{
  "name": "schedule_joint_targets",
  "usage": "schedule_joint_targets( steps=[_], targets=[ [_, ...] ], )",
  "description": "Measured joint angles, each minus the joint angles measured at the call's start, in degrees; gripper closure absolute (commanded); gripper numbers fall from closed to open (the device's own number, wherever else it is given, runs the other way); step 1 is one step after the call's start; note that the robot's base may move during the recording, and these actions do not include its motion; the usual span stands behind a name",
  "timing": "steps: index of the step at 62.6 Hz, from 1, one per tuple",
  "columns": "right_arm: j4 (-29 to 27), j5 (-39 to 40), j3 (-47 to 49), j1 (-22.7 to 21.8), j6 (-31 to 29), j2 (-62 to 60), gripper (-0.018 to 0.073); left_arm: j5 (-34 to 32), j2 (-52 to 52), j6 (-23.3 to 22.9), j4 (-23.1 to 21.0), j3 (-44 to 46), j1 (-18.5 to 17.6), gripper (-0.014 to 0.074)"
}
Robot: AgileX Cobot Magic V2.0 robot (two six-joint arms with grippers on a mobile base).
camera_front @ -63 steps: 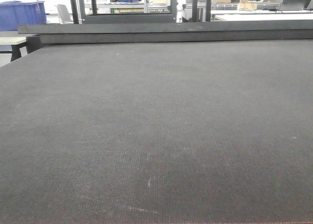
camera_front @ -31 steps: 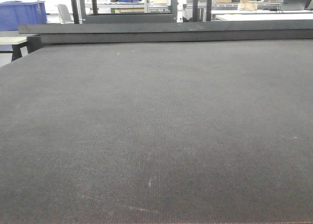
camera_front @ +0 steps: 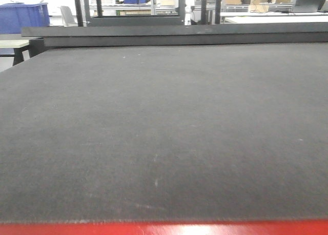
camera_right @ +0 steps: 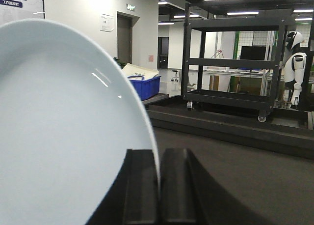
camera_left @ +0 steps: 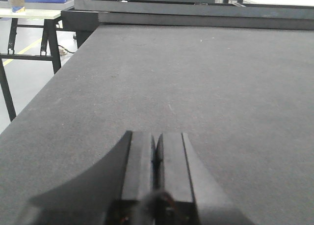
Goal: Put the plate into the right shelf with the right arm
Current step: 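Drive the base away from the table holding the plate in the right gripper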
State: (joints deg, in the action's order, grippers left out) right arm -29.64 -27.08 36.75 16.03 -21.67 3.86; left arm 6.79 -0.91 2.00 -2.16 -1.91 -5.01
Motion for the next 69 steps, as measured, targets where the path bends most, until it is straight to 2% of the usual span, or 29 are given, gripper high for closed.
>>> schedule_joint_targets(
  steps=[69],
  targets=[
    [-0.1, 0.0, 0.0, 0.0, 0.1, 0.0, 0.0495, 0.0, 0.0, 0.0, 0.0, 0.0, 0.0, 0.0643]
  ],
)
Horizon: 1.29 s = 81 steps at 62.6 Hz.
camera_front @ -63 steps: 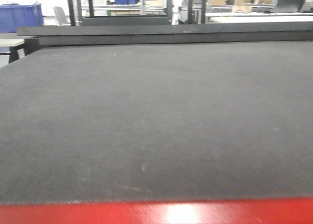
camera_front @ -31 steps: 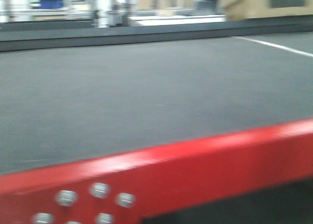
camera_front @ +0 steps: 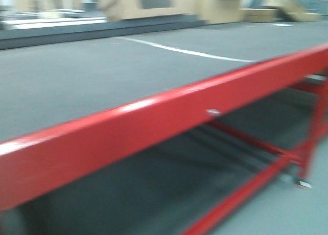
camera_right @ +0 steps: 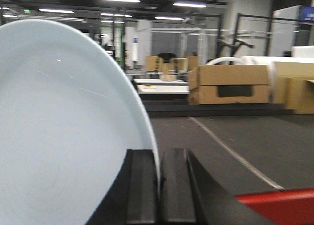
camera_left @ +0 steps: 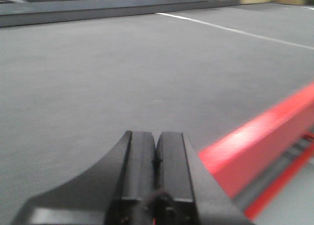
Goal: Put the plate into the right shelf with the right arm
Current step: 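Drive the base away from the table holding the plate in the right gripper, then drive the base up to the steel shelf with blue bins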
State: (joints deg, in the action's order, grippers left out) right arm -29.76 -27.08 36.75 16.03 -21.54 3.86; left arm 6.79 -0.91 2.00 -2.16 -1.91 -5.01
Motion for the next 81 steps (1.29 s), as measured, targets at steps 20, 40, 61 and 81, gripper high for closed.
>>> schedule_joint_targets(
  steps=[20, 40, 61, 81],
  targets=[
    [0.0, 0.0, 0.0, 0.0, 0.0, 0.0, 0.0495, 0.0, 0.0, 0.0, 0.0, 0.0, 0.0, 0.0643],
    [0.0, 0.0, 0.0, 0.0, 0.0, 0.0, 0.0495, 0.0, 0.0, 0.0, 0.0, 0.0, 0.0, 0.0643],
    [0.0, 0.0, 0.0, 0.0, 0.0, 0.0, 0.0495, 0.0, 0.0, 0.0, 0.0, 0.0, 0.0, 0.0643],
    [0.0, 0.0, 0.0, 0.0, 0.0, 0.0, 0.0495, 0.0, 0.0, 0.0, 0.0, 0.0, 0.0, 0.0643]
  ],
)
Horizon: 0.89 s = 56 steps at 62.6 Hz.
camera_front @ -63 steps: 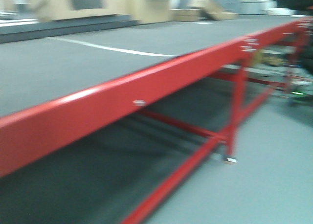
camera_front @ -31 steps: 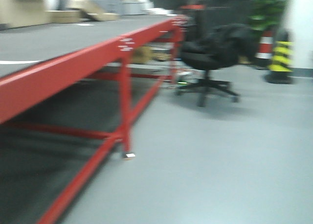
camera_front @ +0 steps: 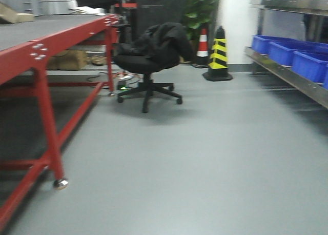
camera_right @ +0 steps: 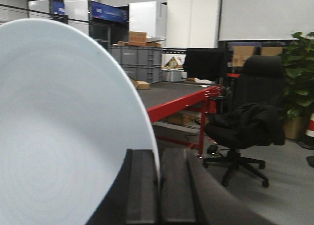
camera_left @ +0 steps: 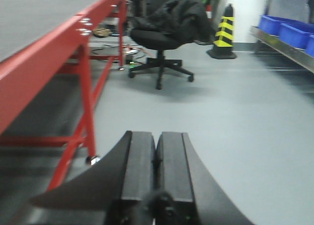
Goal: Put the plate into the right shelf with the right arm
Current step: 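Drive the base up to the steel shelf with blue bins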
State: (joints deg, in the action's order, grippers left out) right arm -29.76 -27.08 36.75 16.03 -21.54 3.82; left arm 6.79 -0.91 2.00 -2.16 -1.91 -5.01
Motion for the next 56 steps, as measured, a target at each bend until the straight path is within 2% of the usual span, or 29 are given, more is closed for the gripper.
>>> schedule_joint_targets(
  steps=[56],
  targets=[
    [0.0, 0.0, 0.0, 0.0, 0.0, -0.1, 0.0495, 0.0, 0.0, 0.0, 0.0, 0.0, 0.0, 0.0643]
  ],
)
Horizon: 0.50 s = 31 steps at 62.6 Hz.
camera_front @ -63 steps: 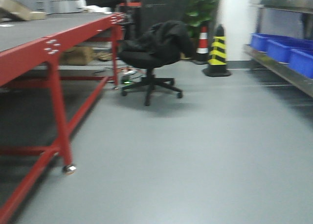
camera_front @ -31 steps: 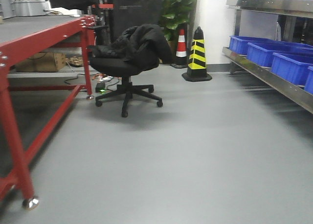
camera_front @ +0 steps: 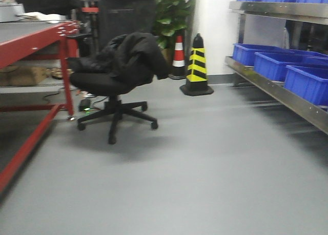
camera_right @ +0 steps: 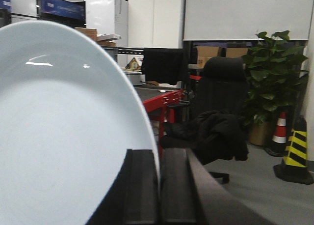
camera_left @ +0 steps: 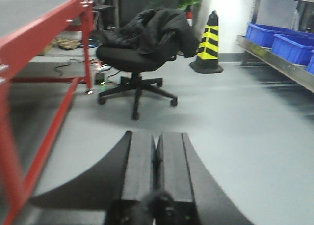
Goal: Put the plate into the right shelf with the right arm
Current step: 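Drive the base up to the steel shelf with blue bins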
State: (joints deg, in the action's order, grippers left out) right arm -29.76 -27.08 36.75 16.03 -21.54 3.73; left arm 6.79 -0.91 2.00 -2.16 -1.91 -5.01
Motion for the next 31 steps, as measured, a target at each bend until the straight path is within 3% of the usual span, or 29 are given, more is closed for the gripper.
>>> schedule_joint_targets(
  steps=[31],
  targets=[
    [0.0, 0.0, 0.0, 0.0, 0.0, 0.0, 0.0495, 0.0, 0.0, 0.0, 0.0, 0.0, 0.0, 0.0643]
  ],
)
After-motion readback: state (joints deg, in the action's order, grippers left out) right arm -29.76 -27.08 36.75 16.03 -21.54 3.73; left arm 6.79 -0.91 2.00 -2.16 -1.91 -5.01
